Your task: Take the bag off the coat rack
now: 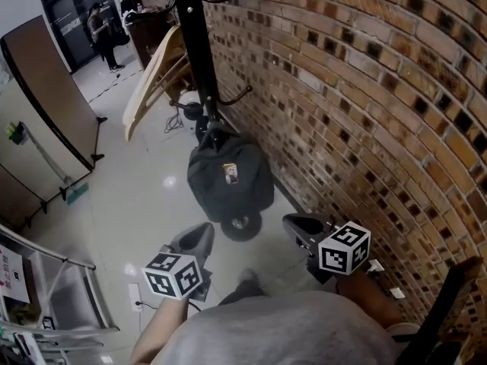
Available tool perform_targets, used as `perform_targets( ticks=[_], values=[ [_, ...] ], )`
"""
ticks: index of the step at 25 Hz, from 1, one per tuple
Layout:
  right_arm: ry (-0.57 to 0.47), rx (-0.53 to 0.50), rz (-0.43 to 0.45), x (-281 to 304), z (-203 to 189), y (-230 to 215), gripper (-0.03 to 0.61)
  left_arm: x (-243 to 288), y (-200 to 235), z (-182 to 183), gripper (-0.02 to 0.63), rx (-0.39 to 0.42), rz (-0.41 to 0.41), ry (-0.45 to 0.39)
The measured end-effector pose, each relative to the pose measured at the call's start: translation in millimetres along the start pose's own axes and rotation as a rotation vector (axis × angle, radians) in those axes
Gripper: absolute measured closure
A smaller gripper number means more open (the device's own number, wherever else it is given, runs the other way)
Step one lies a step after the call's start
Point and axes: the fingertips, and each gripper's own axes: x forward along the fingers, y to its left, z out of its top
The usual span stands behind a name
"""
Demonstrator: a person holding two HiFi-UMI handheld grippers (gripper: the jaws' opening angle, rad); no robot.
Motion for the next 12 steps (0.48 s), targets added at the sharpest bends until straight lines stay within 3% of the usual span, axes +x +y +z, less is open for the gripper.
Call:
perform_targets(
  ticks=[2, 4, 7, 12],
  values=[
    [-0.009, -0.02, -0.012, 13.5, 10.7, -11.2, 0.581, 10.0, 17.7, 11.4, 0.536, 0.002, 0.01, -0.012],
    [-0.016, -0.022, -0.01, 28.0, 22.4, -23.1, 0.481, 19.4, 36.3, 24.3, 0.485, 0.005, 0.014, -0.024],
    [-0.029, -0.044, -0.024, 50.3, 42.4, -43.1, 0.4, 32.9, 63.2, 42.6, 0.346, 0.041, 0.015, -0.028],
    [-0.022, -0.081, -0.032, 89.3, 67.7, -75.6, 0.319, 61.5, 102.3, 57.4, 0.257, 0.07, 0.002, 0.02]
  ],
)
